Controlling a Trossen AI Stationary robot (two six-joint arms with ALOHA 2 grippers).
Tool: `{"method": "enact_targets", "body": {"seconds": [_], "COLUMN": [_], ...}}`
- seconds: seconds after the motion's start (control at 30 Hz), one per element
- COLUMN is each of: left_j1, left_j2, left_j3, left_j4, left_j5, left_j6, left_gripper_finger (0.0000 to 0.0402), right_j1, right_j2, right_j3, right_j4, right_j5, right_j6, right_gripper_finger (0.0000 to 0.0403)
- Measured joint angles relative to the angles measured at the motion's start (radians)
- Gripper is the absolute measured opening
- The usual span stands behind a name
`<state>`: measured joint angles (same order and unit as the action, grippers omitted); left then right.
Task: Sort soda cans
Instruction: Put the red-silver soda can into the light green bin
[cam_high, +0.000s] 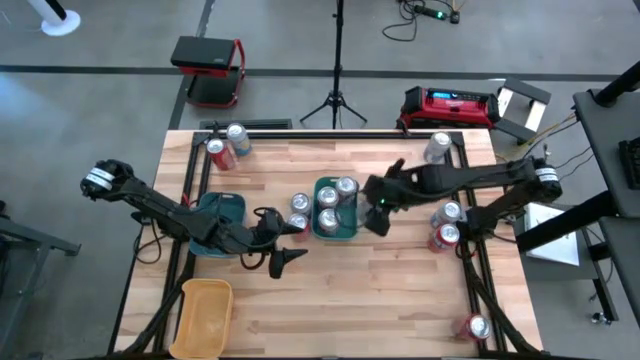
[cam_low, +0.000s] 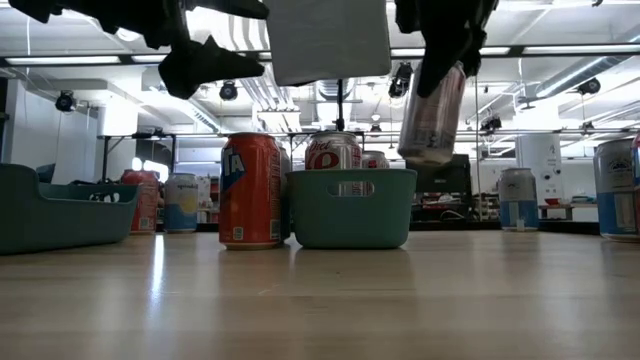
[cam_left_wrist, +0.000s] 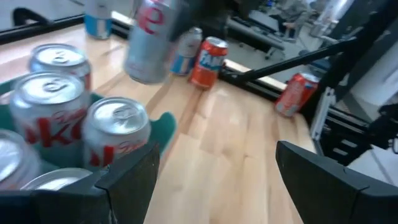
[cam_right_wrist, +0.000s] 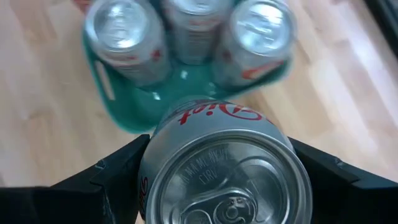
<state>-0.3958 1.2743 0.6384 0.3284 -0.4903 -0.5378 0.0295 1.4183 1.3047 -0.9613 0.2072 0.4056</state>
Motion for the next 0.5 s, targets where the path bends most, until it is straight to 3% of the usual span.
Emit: {"method": "enact_targets", "body": {"seconds": [0.17, 0.33, 0.5], "left_j1": [0.001, 0.001, 0.001], "left_j2": [-0.035, -0.043, -0.017], "left_j3": [0.0, 0.0, 0.0], "left_j4": [-0.033, -0.164, -0.17], "left_j5": [0.0, 0.0, -0.041], "left_j6": [0.023, -0.007, -0.029], "left_gripper_finger": [0.0306, 0.0306, 0.0306], "right_j1": [0.014, 0.014, 0.014], "right_j2": [0.058, 0.118, 0.17], "right_j3": [0.022, 0.028, 0.046], "right_j4": [0.037, 0.066, 0.098], "right_j5": [0.06, 0.059, 0.055], "right_j6": [0.013, -0.001, -0.009], "right_gripper_finger": [0.0302, 0.0302, 0.0302]}}
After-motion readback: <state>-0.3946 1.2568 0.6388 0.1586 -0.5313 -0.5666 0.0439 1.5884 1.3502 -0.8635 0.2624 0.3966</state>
